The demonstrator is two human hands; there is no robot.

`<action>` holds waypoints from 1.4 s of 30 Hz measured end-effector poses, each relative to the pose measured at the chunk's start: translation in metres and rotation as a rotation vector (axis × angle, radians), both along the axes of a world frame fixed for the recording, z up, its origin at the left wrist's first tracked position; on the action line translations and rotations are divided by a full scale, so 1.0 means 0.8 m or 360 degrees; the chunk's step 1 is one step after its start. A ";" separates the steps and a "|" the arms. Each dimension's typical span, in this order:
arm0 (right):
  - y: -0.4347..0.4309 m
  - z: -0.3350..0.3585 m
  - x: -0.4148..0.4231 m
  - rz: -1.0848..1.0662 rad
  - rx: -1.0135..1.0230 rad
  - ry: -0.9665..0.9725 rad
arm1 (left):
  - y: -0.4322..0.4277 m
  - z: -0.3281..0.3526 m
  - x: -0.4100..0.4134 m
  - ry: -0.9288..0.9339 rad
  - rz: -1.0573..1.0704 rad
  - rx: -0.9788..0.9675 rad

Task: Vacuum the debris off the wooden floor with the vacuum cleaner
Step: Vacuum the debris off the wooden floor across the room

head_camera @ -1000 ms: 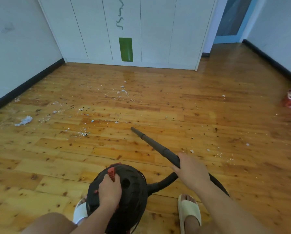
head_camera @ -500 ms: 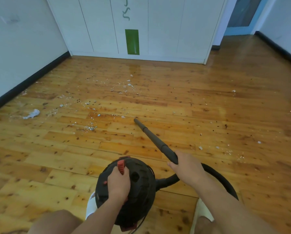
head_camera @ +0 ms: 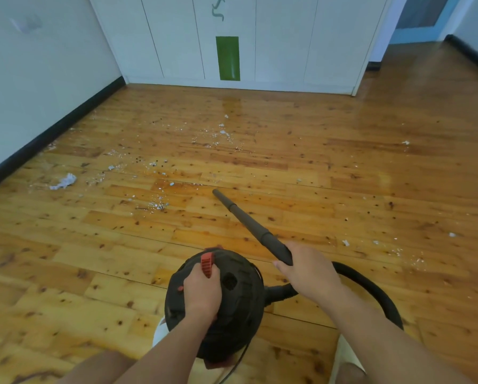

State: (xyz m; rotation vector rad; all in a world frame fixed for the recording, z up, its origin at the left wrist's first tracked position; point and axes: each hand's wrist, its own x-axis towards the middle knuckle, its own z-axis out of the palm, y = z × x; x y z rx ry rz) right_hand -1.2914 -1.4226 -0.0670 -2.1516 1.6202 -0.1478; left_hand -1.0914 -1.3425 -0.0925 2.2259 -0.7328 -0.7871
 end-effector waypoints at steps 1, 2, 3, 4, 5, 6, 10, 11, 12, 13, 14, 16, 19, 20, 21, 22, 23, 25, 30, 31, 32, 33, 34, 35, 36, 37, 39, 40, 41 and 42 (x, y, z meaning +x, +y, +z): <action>0.001 0.000 -0.001 0.0005 -0.0013 0.0020 | 0.000 0.000 0.001 -0.0007 -0.0002 -0.0001; 0.001 0.000 -0.002 0.0001 -0.0027 0.0032 | -0.001 0.000 0.000 -0.0009 -0.0003 -0.0006; 0.002 0.000 -0.002 -0.0010 -0.0029 0.0034 | -0.001 0.000 0.000 -0.0011 -0.0006 -0.0006; 0.002 -0.001 -0.002 -0.0021 -0.0026 0.0029 | -0.001 0.001 0.000 -0.0014 -0.0012 -0.0006; 0.003 -0.002 -0.001 -0.0033 -0.0014 0.0011 | -0.001 0.001 -0.001 -0.0018 -0.0015 -0.0004; 0.002 -0.003 0.001 -0.0039 0.0002 -0.0012 | -0.001 0.001 -0.001 -0.0024 -0.0014 -0.0003; 0.004 -0.006 0.016 -0.0005 0.0008 -0.0015 | 0.000 0.004 -0.002 -0.0027 -0.0011 -0.0004; 0.004 -0.008 0.019 0.0002 0.0006 -0.0008 | 0.000 0.005 -0.002 -0.0026 -0.0014 0.0002; 0.004 -0.011 0.022 0.0010 -0.0002 0.0002 | 0.000 0.005 -0.002 -0.0025 -0.0015 0.0005; 0.003 -0.014 0.025 0.0016 -0.0010 0.0014 | -0.001 0.005 -0.002 -0.0024 -0.0018 0.0006; 0.001 -0.017 0.026 0.0021 -0.0016 0.0022 | -0.002 0.004 -0.002 -0.0022 -0.0020 0.0009; -0.003 -0.025 0.028 0.0016 -0.0009 0.0015 | -0.004 0.002 0.000 -0.0022 -0.0022 0.0014; -0.009 -0.031 0.032 -0.0014 0.0015 -0.0006 | -0.008 0.000 0.002 -0.0035 -0.0024 0.0015; -0.012 -0.033 0.034 -0.0018 0.0029 -0.0013 | -0.010 -0.001 0.003 -0.0039 -0.0018 0.0016; -0.015 -0.033 0.037 -0.0017 0.0040 -0.0022 | -0.012 0.000 0.004 -0.0039 -0.0012 0.0014; -0.017 -0.034 0.041 -0.0015 0.0044 -0.0029 | -0.014 -0.001 0.005 -0.0035 -0.0006 0.0008; -0.018 -0.034 0.047 -0.0016 0.0041 -0.0036 | -0.017 0.000 0.007 -0.0030 0.0002 0.0000; -0.019 -0.033 0.059 -0.0005 0.0011 -0.0038 | -0.023 -0.001 0.009 -0.0034 0.0011 -0.0012; -0.025 -0.036 0.080 0.0045 -0.0056 -0.0025 | -0.029 -0.001 0.010 -0.0060 -0.0001 -0.0017; -0.029 -0.038 0.082 0.0038 -0.0046 -0.0027 | -0.030 -0.003 0.011 -0.0063 -0.0005 -0.0018; -0.031 -0.038 0.083 0.0026 -0.0031 -0.0024 | -0.028 -0.004 0.010 -0.0054 0.0001 -0.0023; -0.034 -0.039 0.085 0.0005 -0.0016 -0.0038 | -0.029 -0.005 0.011 -0.0051 0.0005 -0.0030; -0.036 -0.041 0.088 -0.0014 0.0001 -0.0052 | -0.029 -0.006 0.011 -0.0047 0.0006 -0.0033; -0.037 -0.042 0.090 -0.0021 0.0010 -0.0057 | -0.029 -0.006 0.012 -0.0044 0.0007 -0.0035; -0.038 -0.044 0.094 -0.0021 0.0014 -0.0059 | -0.030 -0.007 0.013 -0.0043 0.0006 -0.0035; -0.038 -0.046 0.097 -0.0021 0.0012 -0.0063 | -0.031 -0.007 0.013 -0.0045 0.0005 -0.0036; -0.038 -0.046 0.105 -0.0021 -0.0018 -0.0055 | -0.031 -0.008 0.015 -0.0057 -0.0005 -0.0032; -0.037 -0.045 0.108 -0.0023 -0.0035 -0.0040 | -0.031 -0.008 0.014 -0.0060 -0.0014 -0.0028; -0.037 -0.044 0.110 -0.0019 -0.0052 -0.0028 | -0.032 -0.008 0.014 -0.0058 -0.0014 -0.0031; -0.037 -0.044 0.111 -0.0017 -0.0056 -0.0017 | -0.032 -0.008 0.014 -0.0058 -0.0016 -0.0032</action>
